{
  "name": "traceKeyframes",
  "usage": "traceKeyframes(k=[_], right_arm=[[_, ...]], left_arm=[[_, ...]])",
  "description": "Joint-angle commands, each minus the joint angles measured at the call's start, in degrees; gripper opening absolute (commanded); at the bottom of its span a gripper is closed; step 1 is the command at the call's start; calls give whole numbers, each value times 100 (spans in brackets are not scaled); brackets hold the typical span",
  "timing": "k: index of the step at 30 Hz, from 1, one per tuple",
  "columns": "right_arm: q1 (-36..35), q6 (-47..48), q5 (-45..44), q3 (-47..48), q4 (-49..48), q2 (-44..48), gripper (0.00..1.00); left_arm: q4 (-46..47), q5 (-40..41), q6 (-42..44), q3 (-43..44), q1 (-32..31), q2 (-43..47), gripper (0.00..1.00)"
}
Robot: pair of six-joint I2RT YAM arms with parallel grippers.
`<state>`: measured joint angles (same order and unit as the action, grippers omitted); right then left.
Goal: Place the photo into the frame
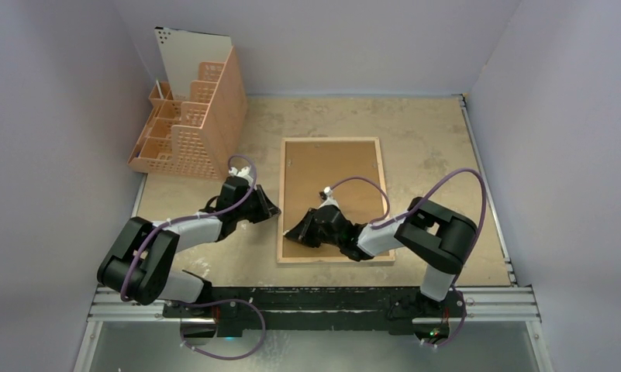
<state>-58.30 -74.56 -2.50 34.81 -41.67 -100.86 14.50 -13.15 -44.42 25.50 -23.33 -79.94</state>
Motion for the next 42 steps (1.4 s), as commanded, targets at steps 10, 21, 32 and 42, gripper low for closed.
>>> traceKeyframes(k=[10,21,32,42], right_arm=[[-38,321,-480,233,-221,-161,11],[-41,453,-358,133,-798,-421,17],[-40,450,-351,-397,-1239,427,20],[74,542,-477,-279,-490,531,35]], left_arm=[[-584,-76,57,-159,-66,5,11],[-604,-99,15,-236,-74,80,10],[-754,-19,107,-93,-75,196,11],[-629,-92,152,-41,-75,273,27]])
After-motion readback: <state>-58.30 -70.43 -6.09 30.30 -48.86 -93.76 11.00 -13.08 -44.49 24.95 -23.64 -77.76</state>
